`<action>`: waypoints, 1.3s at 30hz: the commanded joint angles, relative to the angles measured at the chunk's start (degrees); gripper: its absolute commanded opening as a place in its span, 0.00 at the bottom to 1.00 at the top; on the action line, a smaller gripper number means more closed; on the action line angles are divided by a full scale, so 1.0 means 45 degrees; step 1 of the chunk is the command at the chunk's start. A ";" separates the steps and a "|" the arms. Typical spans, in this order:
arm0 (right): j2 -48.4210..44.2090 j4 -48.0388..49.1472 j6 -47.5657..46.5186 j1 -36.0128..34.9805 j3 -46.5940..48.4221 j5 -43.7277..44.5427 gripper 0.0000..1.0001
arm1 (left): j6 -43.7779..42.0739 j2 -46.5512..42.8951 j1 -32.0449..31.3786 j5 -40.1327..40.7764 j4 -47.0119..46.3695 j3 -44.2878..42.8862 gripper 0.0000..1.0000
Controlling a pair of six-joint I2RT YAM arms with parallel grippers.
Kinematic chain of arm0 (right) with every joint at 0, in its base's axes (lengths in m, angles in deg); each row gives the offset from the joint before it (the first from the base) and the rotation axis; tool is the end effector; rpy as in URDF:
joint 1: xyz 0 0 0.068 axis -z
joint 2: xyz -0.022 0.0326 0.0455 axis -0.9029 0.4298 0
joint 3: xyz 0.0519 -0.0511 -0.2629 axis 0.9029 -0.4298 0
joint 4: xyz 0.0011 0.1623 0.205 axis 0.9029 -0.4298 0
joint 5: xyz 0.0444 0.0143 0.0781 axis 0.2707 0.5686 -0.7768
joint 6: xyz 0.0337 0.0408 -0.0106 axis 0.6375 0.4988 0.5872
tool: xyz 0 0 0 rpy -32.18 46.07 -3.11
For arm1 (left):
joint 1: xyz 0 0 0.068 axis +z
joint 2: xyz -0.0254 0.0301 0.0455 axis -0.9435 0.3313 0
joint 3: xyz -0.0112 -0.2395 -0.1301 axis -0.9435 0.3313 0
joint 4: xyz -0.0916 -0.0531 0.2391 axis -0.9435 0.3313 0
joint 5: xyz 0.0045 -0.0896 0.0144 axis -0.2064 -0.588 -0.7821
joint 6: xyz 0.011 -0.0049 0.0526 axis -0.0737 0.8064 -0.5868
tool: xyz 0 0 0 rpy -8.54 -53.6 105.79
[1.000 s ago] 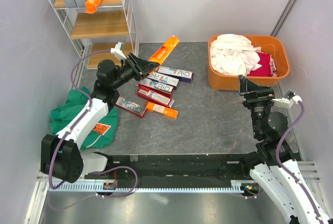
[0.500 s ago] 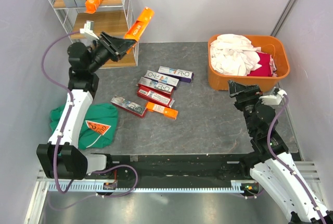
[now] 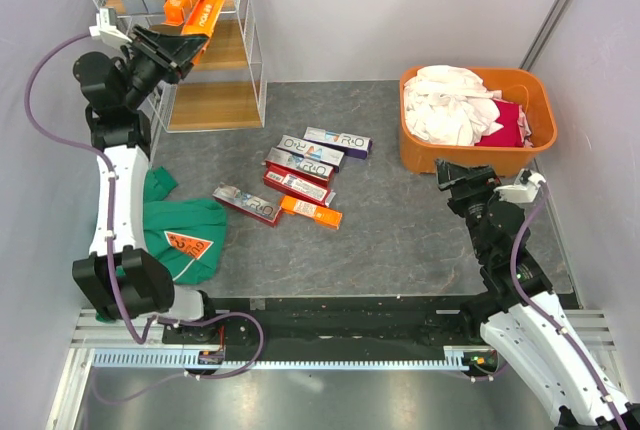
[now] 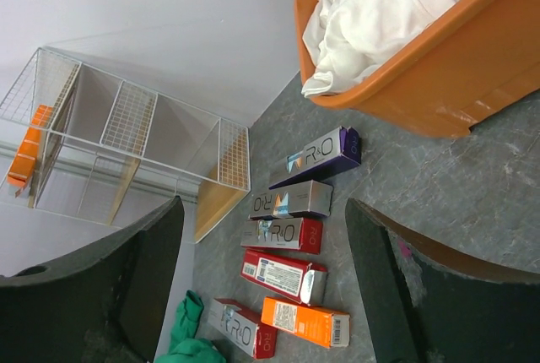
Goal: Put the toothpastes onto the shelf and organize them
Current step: Place the toothpaste on the shelf.
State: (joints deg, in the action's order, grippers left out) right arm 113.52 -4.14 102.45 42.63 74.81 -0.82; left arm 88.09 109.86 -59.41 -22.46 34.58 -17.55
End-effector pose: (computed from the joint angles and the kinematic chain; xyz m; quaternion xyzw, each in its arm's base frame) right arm 0.1332 0.0401 0.3011 0.3429 0.6432 0.3379 0.5954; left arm 0.3135 0.0380 0.4697 -0.1386 0.6226 -0.5387 0.5504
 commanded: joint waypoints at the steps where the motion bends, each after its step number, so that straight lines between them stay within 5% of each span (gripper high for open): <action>1: 0.0046 -0.0121 -0.0016 -0.0033 -0.0118 -0.0130 0.85 | 0.1027 0.0759 0.0566 -0.0208 -0.0199 -0.1601 0.30; 20: -0.0169 -0.0805 0.0081 -0.0014 -0.0391 -0.0267 0.85 | 0.0366 0.4256 0.0782 0.0768 0.3707 -0.6347 0.32; 39: -0.0540 -0.1293 0.0023 -0.0033 -0.0587 0.0104 0.85 | -0.0573 0.5546 0.0001 0.1977 0.5154 -0.7560 0.32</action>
State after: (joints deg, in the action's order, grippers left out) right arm 111.97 -9.97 102.47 42.63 72.71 -1.78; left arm 88.46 134.90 -59.78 -17.63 57.63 -48.19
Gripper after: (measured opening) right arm 0.852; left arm 0.389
